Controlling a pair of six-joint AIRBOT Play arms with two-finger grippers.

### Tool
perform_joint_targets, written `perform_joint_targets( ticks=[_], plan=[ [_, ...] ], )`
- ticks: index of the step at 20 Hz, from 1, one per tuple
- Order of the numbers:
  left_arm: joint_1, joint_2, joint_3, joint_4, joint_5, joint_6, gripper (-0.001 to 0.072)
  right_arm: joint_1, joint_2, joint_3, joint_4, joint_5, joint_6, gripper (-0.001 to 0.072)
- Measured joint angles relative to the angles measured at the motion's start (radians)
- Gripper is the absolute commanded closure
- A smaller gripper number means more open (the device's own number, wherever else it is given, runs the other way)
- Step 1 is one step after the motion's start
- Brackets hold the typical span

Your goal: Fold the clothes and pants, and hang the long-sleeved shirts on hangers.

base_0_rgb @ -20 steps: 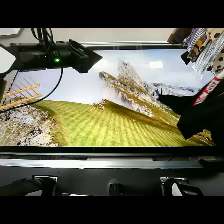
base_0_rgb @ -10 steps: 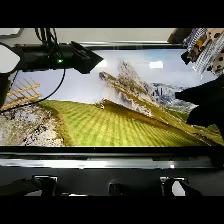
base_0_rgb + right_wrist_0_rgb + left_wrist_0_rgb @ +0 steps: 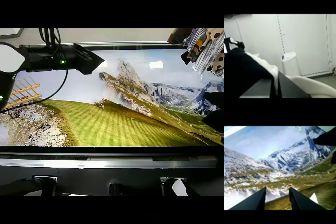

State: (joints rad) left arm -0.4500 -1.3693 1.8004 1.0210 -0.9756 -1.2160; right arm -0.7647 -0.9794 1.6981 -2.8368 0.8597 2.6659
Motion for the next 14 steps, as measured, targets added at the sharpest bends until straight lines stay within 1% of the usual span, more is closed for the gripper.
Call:
perform_joint_targets(
  ticks=[4,7,11,14],
  plan=[
    [0.0,-0.001,0.0,0.0,0.0,0.0,0.0374,-0.048,-0.015,0.0,0.003,-0.049,0.071,0.0673],
    [0.0,-0.001,0.0,0.0,0.0,0.0,0.0375,-0.06,-0.034,0.007,-0.011,-0.054,0.117,0.0673],
    [0.0,-0.001,0.0,0.0,0.0,0.0,0.0375,-0.065,-0.079,0.047,-0.039,-0.002,0.127,0.0673],
    [0.0,-0.001,-0.001,0.0,0.0,0.0,0.0375,-0.068,-0.103,0.085,-0.069,0.01,0.126,0.0673]
  ],
)
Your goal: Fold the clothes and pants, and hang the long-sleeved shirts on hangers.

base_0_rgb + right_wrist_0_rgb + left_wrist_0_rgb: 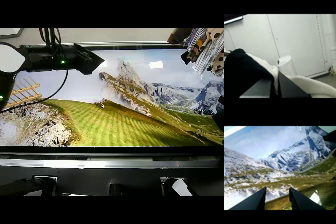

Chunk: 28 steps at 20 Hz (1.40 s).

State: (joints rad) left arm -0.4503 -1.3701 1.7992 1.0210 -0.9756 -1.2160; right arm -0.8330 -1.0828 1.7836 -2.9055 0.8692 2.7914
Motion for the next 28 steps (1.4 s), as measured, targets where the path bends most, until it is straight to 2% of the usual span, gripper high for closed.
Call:
perform_joint_targets(
  ticks=[5,12,17,27,28],
  plan=[
    [0.0,-0.008,0.0,0.0,0.0,0.0,0.0375,-0.097,-0.014,0.04,-0.015,-0.007,0.028,0.0673],
    [0.0,-0.033,0.0,0.0,0.0,0.0,0.0374,-0.272,-0.042,0.051,0.098,-0.029,0.04,0.0673],
    [0.0,-0.045,0.0,0.0,0.0,0.0,0.0375,-0.359,-0.056,0.052,0.14,-0.063,0.085,0.0673],
    [0.0,-0.052,0.0,0.0,0.0,0.0,0.0375,-0.41,-0.089,0.064,0.172,-0.104,0.146,0.0666],
    [0.0,-0.052,0.0,0.001,0.0,0.0,0.0374,-0.41,-0.09,0.064,0.183,-0.109,0.146,0.0583]
  ],
)
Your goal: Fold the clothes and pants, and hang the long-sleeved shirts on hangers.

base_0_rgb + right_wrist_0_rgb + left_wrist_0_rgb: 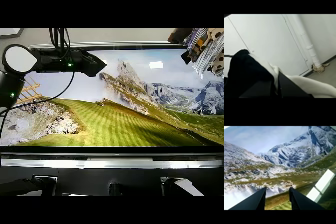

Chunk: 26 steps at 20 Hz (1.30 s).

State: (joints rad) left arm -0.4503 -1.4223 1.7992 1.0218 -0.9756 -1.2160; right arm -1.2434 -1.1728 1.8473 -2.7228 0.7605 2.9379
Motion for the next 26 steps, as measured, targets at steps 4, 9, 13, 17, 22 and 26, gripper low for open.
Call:
perform_joint_targets(
  ticks=[4,9,13,17,22,26],
  plan=[
    [0.0,0.0,0.0,0.0,0.0,0.0,0.0373,0.0,0.015,0.002,0.045,-0.028,0.004,0.0289],
    [0.0,0.002,0.0,0.0,0.0,0.0,0.0372,0.0,0.079,0.002,0.11,-0.042,-0.014,0.0155],
    [0.001,0.014,0.001,0.008,0.001,-0.007,0.0371,0.0,0.141,0.002,0.182,-0.172,-0.019,0.0147],
    [0.002,0.039,0.001,0.11,0.001,-0.137,0.0371,0.029,0.161,0.002,0.386,-0.438,-0.022,0.0166],
    [0.013,0.092,0.001,0.333,-0.001,-0.382,0.0372,0.459,0.113,0.001,0.511,-0.455,-0.269,0.0423],
    [0.067,0.14,0.002,0.42,-0.073,-0.482,0.0529,0.94,0.03,0.0,0.55,-0.192,-0.7,0.0666]
  ],
)
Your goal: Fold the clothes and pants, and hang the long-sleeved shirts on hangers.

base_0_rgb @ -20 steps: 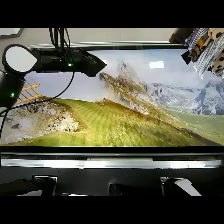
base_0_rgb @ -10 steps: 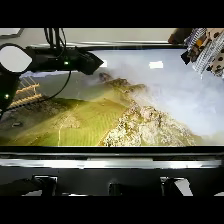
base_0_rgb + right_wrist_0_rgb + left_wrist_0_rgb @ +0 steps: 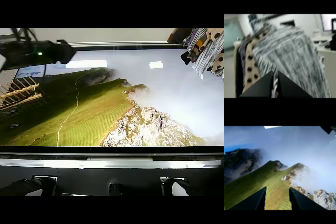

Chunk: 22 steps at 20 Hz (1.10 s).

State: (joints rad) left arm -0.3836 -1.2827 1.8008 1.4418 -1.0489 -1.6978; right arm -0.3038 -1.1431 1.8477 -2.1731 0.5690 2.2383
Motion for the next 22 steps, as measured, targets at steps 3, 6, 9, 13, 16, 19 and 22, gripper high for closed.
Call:
perform_joint_targets(
  ticks=[3,6,9,13,16,19,22],
  plan=[
    [0.055,0.032,-0.013,0.051,-0.134,-0.001,0.0681,0.248,-0.061,-0.006,0.111,0.246,-0.271,0.0666],
    [0.104,0.077,-0.075,0.103,-0.209,0.042,0.0681,0.356,-0.097,-0.065,0.351,0.483,-0.523,0.0667],
    [0.157,0.134,-0.201,0.131,-0.22,0.076,0.068,0.396,-0.096,-0.188,0.583,0.649,-0.688,0.0666],
    [0.196,0.19,-0.336,0.15,-0.2,0.094,0.0677,0.413,-0.087,-0.33,0.78,0.739,-0.772,0.0666],
    [0.206,0.204,-0.372,0.159,-0.19,0.098,0.0678,0.417,-0.085,-0.375,0.839,0.767,-0.797,0.0666],
    [0.209,0.208,-0.386,0.164,-0.186,0.101,0.0678,0.418,-0.084,-0.391,0.864,0.779,-0.806,0.0666],
    [0.211,0.21,-0.39,0.165,-0.185,0.101,0.0678,0.418,-0.084,-0.397,0.874,0.785,-0.813,0.0666]
  ],
)
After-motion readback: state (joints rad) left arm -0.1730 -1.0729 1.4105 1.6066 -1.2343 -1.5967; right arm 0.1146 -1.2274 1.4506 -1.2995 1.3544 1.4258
